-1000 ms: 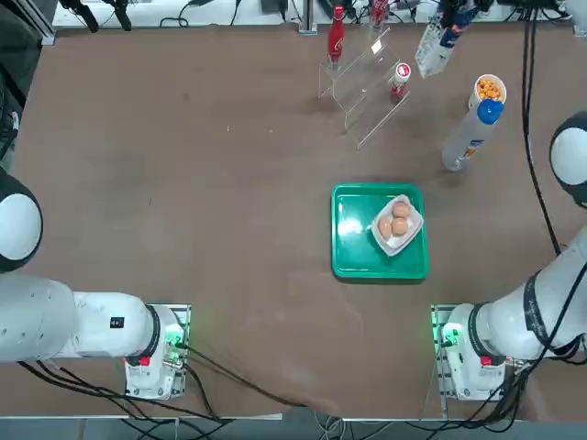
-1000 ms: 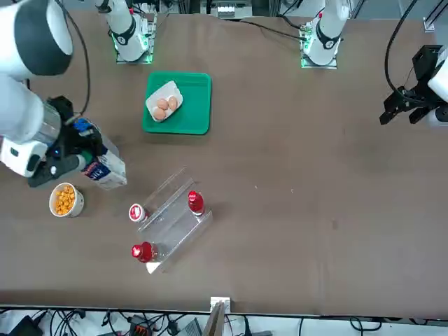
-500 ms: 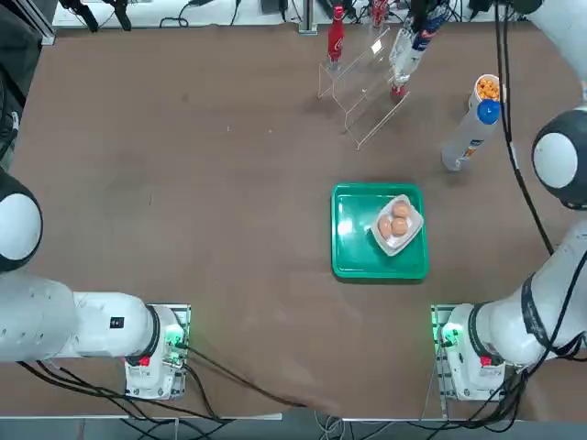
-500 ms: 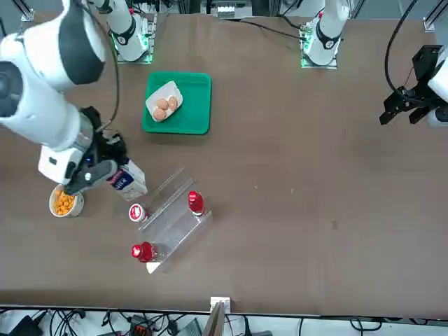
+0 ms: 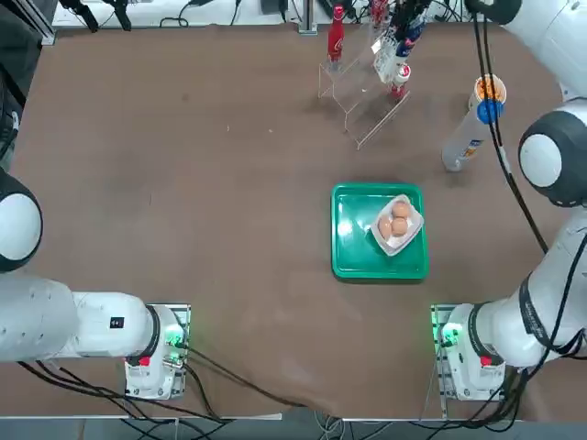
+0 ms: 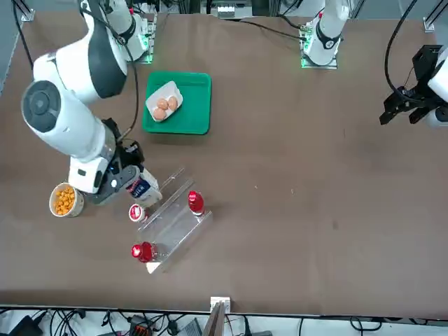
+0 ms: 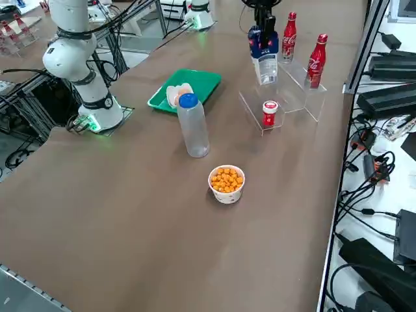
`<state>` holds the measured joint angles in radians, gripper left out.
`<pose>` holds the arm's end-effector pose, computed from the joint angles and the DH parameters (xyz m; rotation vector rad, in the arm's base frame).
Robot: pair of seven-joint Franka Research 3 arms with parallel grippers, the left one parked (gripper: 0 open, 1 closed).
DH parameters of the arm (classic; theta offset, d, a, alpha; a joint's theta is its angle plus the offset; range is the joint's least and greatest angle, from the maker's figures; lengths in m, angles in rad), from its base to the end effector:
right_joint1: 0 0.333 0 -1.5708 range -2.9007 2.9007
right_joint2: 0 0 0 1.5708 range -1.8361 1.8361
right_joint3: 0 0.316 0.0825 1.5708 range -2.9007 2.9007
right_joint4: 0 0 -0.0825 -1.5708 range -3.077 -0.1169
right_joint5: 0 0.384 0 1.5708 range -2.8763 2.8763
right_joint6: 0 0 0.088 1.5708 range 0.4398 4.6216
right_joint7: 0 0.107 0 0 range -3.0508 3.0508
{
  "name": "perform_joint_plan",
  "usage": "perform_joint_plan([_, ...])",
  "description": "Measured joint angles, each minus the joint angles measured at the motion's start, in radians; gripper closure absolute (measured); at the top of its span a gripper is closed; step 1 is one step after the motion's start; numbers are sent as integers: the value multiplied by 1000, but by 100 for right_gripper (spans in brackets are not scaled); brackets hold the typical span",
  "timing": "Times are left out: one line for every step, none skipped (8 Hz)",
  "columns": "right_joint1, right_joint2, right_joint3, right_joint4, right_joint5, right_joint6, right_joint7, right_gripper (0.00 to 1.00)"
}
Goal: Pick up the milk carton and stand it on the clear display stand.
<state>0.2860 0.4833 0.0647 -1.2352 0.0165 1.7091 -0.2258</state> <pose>0.6590 0.2321 0.4923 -2.9722 -0.8658 0.0175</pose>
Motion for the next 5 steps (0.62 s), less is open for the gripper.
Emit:
perform_joint_plan([10,14,0,2,0,16,-2,55])
perform_joint_plan([18,28,0,10,0,30,-3,55])
perform_joint_plan([22,45,0,25,0,38,-4,54])
perform_joint_plan([24,64,-1,45,-1,41,-6,54])
perform_joint_plan([25,81,-1,63,-1,47,-7,54])
